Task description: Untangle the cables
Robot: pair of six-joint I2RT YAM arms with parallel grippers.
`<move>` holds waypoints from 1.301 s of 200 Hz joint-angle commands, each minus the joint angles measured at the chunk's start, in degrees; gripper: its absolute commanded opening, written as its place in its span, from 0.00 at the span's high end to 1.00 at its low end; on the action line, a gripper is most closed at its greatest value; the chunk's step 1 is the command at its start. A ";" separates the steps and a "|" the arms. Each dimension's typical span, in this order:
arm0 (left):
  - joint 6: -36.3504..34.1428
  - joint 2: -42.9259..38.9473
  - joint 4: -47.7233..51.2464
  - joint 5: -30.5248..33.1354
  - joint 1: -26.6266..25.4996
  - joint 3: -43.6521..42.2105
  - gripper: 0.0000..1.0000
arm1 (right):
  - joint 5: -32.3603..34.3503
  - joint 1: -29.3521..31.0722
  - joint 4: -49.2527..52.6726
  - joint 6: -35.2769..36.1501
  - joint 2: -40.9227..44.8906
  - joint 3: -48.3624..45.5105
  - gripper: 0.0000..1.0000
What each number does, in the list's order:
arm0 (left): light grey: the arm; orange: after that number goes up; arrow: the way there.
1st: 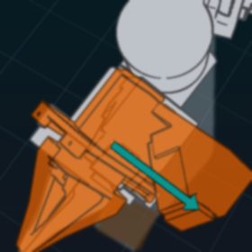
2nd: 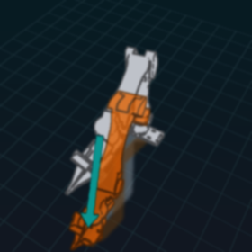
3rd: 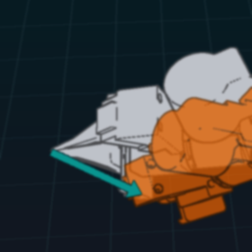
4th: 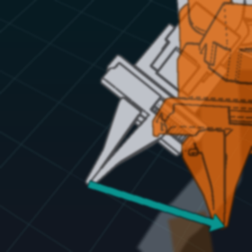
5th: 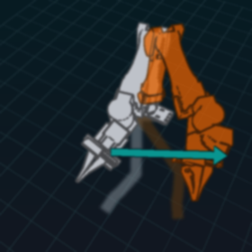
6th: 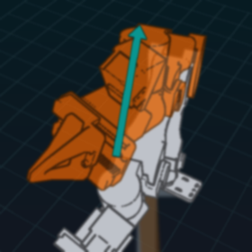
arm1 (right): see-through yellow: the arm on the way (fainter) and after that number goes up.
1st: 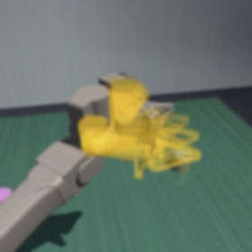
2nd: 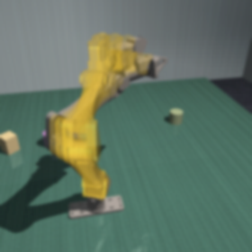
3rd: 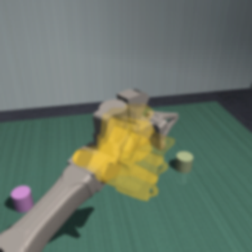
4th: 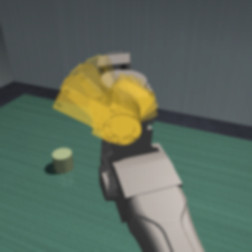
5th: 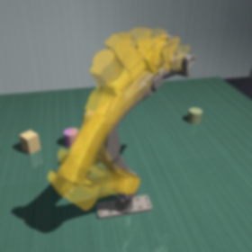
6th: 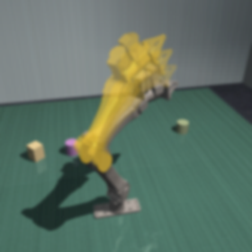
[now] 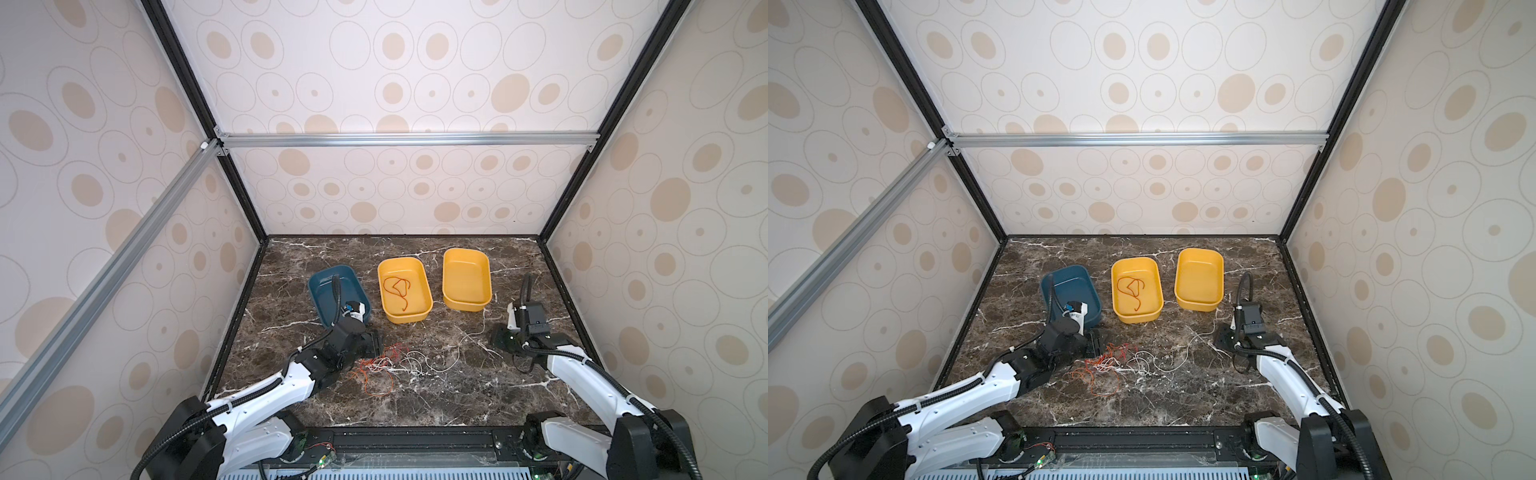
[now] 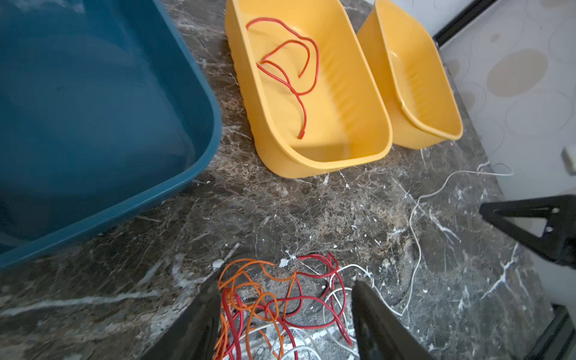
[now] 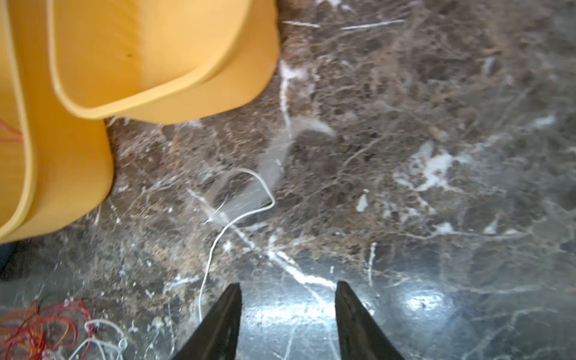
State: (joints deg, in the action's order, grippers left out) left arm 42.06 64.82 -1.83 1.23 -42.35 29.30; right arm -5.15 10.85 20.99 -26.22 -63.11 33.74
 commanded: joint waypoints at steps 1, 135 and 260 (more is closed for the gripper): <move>-3.57 4.26 -1.60 -2.57 -2.00 3.10 0.29 | -0.63 5.66 1.80 5.45 -0.73 2.47 0.49; -1.55 17.46 -11.61 -4.45 -3.34 -0.10 0.45 | -9.21 32.50 -8.31 8.90 -24.05 8.80 0.50; 0.25 17.54 -13.04 -2.56 -3.27 -2.55 0.89 | 13.88 34.67 -1.28 5.47 -19.56 8.04 1.00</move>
State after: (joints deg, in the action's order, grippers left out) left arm 41.34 83.77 -14.81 -3.14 -45.39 27.73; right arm -2.09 45.10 16.75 -18.24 -86.37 41.78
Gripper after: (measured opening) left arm 0.136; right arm 0.051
